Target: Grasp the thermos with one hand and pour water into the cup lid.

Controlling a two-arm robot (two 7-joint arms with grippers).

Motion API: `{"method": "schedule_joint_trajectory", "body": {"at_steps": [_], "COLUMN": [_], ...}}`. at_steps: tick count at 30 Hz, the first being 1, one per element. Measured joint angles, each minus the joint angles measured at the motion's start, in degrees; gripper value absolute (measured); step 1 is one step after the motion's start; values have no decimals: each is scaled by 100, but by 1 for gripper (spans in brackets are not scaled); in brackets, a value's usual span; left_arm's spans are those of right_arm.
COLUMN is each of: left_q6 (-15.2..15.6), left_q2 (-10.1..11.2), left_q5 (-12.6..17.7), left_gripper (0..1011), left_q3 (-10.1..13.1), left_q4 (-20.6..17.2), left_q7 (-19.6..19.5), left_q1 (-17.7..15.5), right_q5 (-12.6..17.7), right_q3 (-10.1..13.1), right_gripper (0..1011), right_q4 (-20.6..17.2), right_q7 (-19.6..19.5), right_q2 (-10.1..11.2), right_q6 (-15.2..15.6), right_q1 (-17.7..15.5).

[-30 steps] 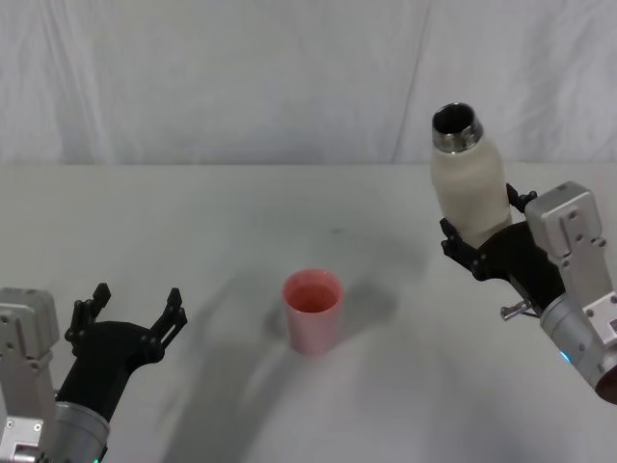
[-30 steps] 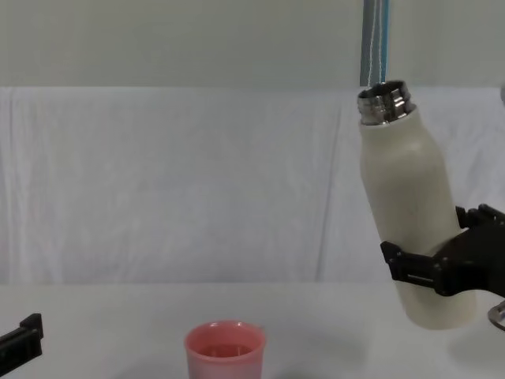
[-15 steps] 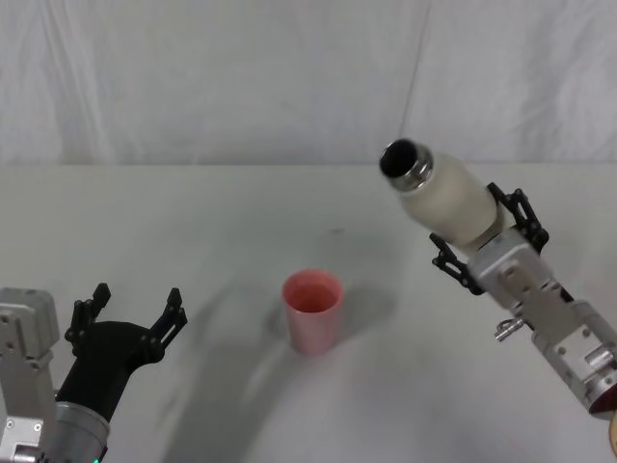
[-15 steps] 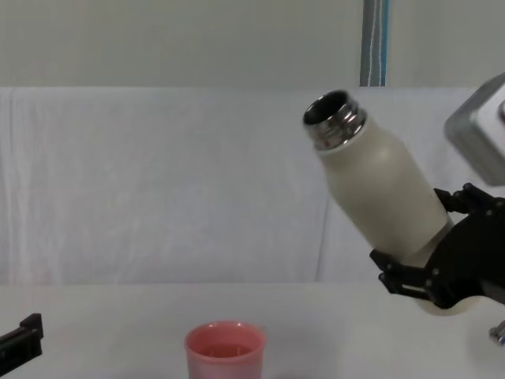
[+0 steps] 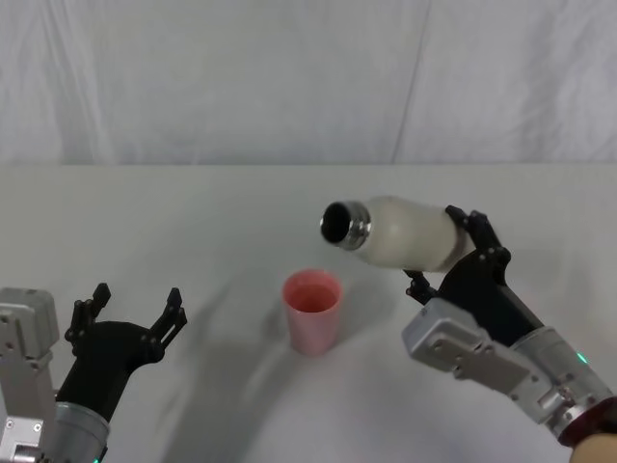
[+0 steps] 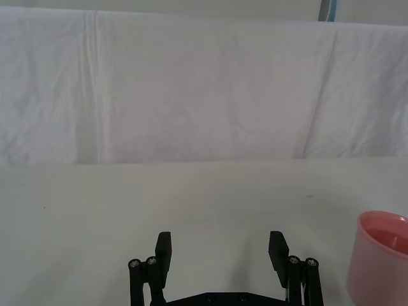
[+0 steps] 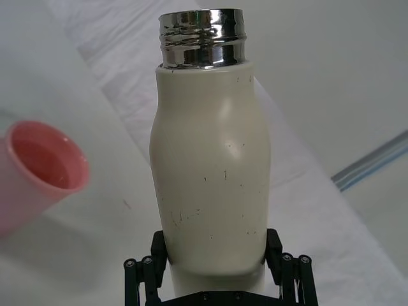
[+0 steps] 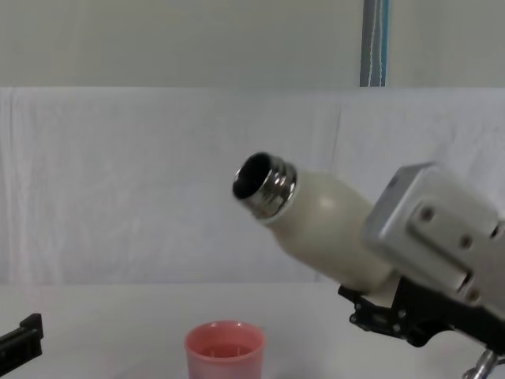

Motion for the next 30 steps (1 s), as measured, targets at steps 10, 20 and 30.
{"method": "schedule_joint_trajectory", "body": {"at_steps": [10,20,30], "left_q6": [0,0,0], "left_q2": [0,0,0], "left_q5": [0,0,0], "left_gripper": [1001,1001,1001], "left_q3": [0,0,0], "left_q4": [0,0,0], "left_q7": [0,0,0], "left_q1": [0,0,0], "right_q5": [-818,-1057,-1278], "right_q3": [-249,-287,-321], "right_gripper": [950,950,950], "right_q4": [230,459,643], "right_q7": [-173,-171,-250], "right_q2": [45,30,15], "right_q6": [90,274,399], "right_q1": [150,299,450]}}
